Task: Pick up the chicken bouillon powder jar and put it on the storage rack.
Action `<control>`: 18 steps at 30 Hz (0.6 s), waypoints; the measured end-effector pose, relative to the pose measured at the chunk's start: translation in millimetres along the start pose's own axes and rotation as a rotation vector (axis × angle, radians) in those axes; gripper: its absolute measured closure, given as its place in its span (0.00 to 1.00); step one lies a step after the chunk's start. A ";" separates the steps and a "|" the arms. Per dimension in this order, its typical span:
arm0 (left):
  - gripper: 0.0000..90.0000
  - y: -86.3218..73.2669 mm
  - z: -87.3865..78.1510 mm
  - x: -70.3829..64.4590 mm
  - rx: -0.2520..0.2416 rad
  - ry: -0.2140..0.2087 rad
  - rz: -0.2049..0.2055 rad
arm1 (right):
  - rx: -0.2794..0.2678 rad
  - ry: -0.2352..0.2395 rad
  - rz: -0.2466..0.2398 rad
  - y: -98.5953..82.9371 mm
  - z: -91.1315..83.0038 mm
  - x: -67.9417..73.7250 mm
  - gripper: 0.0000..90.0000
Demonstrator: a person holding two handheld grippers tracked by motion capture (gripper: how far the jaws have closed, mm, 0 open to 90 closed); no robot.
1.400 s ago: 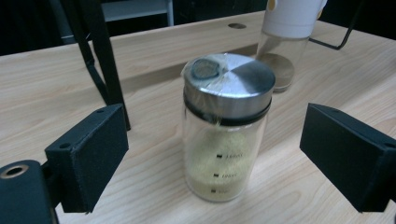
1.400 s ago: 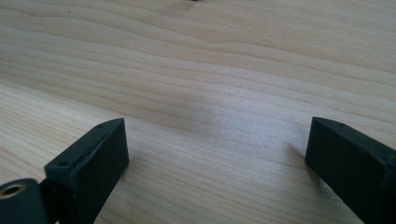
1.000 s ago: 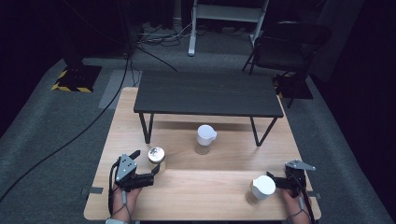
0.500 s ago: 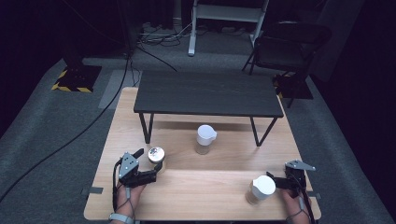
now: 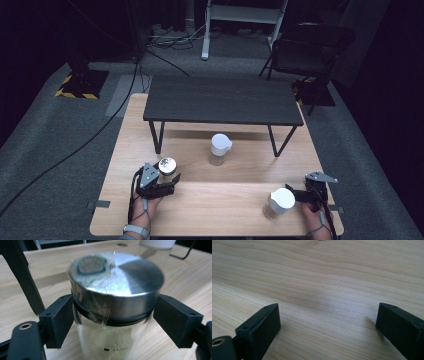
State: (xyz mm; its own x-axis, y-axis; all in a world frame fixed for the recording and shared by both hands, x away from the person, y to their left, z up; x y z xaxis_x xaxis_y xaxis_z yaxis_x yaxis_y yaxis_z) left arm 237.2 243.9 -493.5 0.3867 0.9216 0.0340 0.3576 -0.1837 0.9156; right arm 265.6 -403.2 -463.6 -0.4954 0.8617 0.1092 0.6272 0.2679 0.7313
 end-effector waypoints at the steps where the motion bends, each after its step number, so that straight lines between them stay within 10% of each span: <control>1: 0.22 0.6 1.1 -1.9 0.007 0.008 0.005 | 0.000 0.001 -0.001 -0.1 0.0 0.0 0.06; 18: 0.34 0.4 4.3 -8.9 0.045 0.045 -0.002 | 0.000 0.002 -0.002 -0.4 -0.3 0.3 0.06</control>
State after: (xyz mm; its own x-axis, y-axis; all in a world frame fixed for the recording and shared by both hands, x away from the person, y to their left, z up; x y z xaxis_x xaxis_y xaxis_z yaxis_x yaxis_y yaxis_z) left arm 237.5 234.1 -495.2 0.3473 0.9364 0.0508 0.3967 -0.1957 0.8968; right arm 265.0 -403.2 -463.7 -0.4977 0.8605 0.1091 0.6263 0.2696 0.7315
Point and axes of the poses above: each handheld gripper's, and its own axes: z roughly forward along the jaws, y roughly out of its top, x roughly to its left, the point moved 1 cm from there along z, roughly forward along the jaws, and after that the axes turned 11 degrees about y, right-handed, at the moved point
